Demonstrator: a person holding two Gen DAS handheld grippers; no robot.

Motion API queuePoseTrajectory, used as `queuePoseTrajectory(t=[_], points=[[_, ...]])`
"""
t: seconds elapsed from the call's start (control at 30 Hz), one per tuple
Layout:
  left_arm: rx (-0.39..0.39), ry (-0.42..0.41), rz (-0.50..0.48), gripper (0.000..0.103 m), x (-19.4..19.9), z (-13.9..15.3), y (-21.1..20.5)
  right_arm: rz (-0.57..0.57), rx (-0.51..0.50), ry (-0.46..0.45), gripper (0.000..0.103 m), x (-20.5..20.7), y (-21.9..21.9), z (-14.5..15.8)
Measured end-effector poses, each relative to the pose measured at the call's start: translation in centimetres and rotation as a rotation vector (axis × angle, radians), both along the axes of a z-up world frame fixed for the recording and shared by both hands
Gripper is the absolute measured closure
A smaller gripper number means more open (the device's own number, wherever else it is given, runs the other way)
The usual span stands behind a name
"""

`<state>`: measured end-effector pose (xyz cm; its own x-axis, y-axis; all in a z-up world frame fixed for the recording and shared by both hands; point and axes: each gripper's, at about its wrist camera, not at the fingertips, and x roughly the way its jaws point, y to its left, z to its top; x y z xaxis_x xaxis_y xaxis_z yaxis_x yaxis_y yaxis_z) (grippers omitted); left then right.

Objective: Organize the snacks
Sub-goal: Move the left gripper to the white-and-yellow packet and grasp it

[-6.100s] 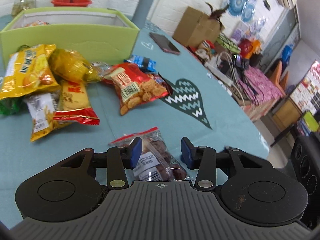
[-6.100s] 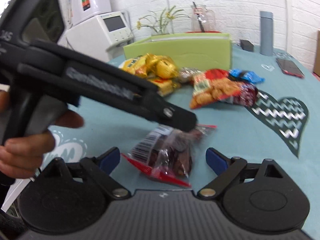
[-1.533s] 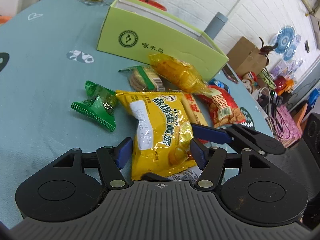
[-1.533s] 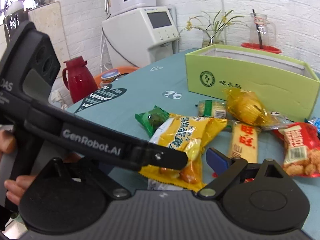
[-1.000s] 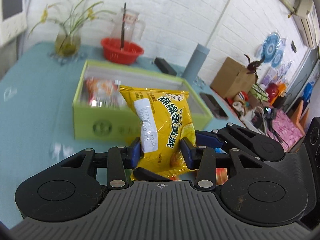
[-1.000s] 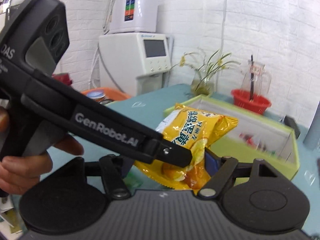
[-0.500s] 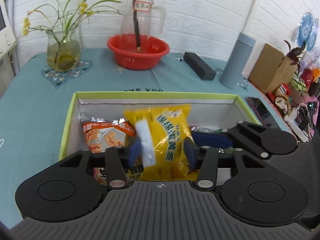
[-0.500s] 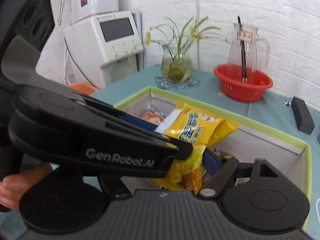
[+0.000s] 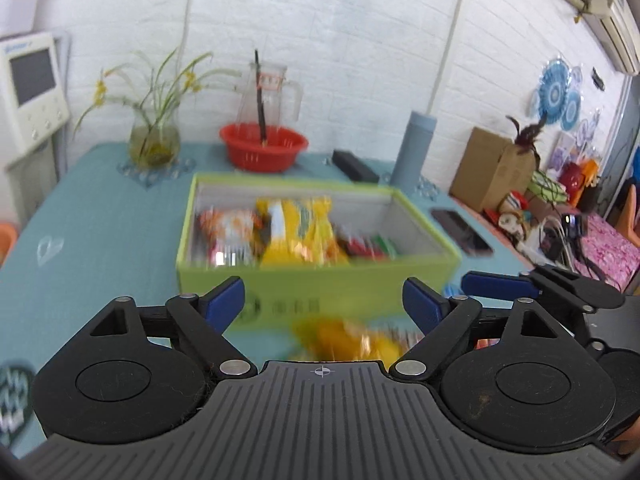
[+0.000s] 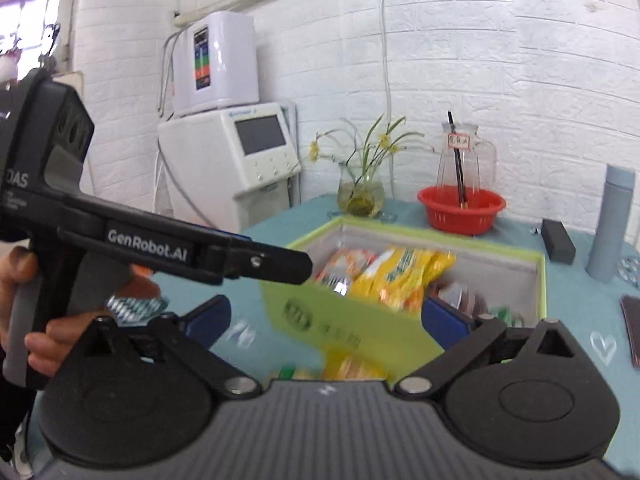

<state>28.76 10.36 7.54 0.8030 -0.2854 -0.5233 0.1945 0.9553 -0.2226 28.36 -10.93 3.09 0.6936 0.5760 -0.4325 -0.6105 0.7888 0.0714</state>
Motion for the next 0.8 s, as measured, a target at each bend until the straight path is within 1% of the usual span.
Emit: queuePoseTrajectory(t=[0.1,0.2,0.3,0.37,0.5,0.63,0.77,0.8], points=[[-0.014,0.073,0.025,0.029,-3.9,-2.2,-0.1,0.014,-0.061,0.042,0.002,-4.6,-0.3,-2.1],[-0.091,0.150,0.009,0.029,-7.0,-4.1,0.2,0.035,-0.111,0.118,0.002,-8.1,-0.2,-4.3],[-0.150,0.219,-0.019,0.031,-9.5,-5.4,-0.1,0.055,-0.118,0.157,0.002,-10.9,0.0,-5.9],[-0.167,0.247,-0.023,0.031,-10.5,-6.1,-0.6,0.055,-0.112,0.163,0.002,-12.0,0.2,-6.5],[-0.158,0.280,-0.023,0.033,-11.5,-6.9,-1.7,0.052,-0.120,0.153,0.002,-12.8,1.1,-7.8],[-0.141,0.286,-0.021,0.034,-11.7,-7.3,-2.5,0.041,-0.123,0.146,0.002,-12.8,1.8,-8.6],[-0.134,0.317,-0.025,0.039,-11.0,-8.3,-3.1,0.023,-0.126,0.137,0.002,-12.8,1.9,-9.0],[-0.131,0.313,-0.025,0.039,-11.1,-8.4,-3.3,0.020,-0.124,0.138,0.002,-12.8,1.9,-9.0]])
